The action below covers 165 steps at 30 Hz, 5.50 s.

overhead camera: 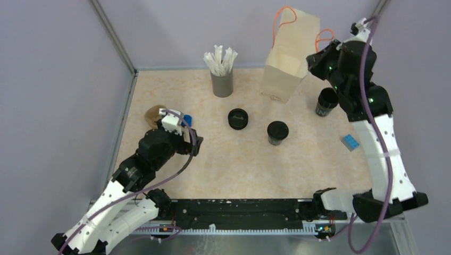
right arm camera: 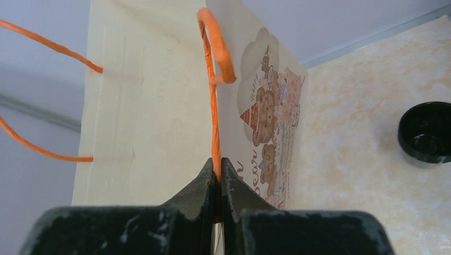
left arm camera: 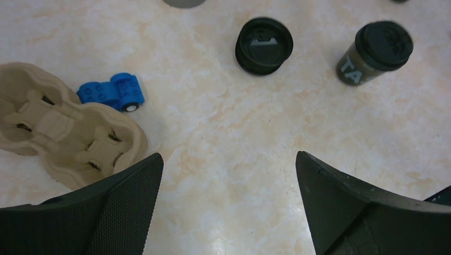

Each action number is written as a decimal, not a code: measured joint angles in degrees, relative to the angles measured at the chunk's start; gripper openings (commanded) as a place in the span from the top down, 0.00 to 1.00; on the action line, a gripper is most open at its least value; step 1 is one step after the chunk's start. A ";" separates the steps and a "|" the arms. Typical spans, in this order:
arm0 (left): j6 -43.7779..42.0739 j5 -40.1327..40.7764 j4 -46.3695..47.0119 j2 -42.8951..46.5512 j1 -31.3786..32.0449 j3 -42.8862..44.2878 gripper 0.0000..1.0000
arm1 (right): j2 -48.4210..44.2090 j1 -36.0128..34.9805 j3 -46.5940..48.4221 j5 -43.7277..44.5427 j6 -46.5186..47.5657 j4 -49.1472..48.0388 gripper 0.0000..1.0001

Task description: Pack the takeout coffee

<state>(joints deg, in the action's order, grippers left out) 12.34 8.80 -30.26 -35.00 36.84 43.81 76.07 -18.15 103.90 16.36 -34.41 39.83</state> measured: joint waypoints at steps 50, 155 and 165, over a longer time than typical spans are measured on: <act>9.64 20.20 -1.22 -7.34 0.00 15.30 0.01 | -12.11 -27.56 -45.57 -17.40 -9.81 -19.19 0.81; 16.15 9.44 -5.99 -59.17 -35.30 26.53 0.53 | -25.53 -28.22 -31.01 -7.58 14.88 8.13 0.12; 17.20 7.93 -8.28 -59.30 -35.34 26.73 0.50 | -25.18 -28.22 -31.01 -7.39 14.93 7.67 0.12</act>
<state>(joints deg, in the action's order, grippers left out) 29.54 16.73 -38.54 -94.30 1.50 70.54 50.89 -46.37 72.88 8.97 -19.49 47.51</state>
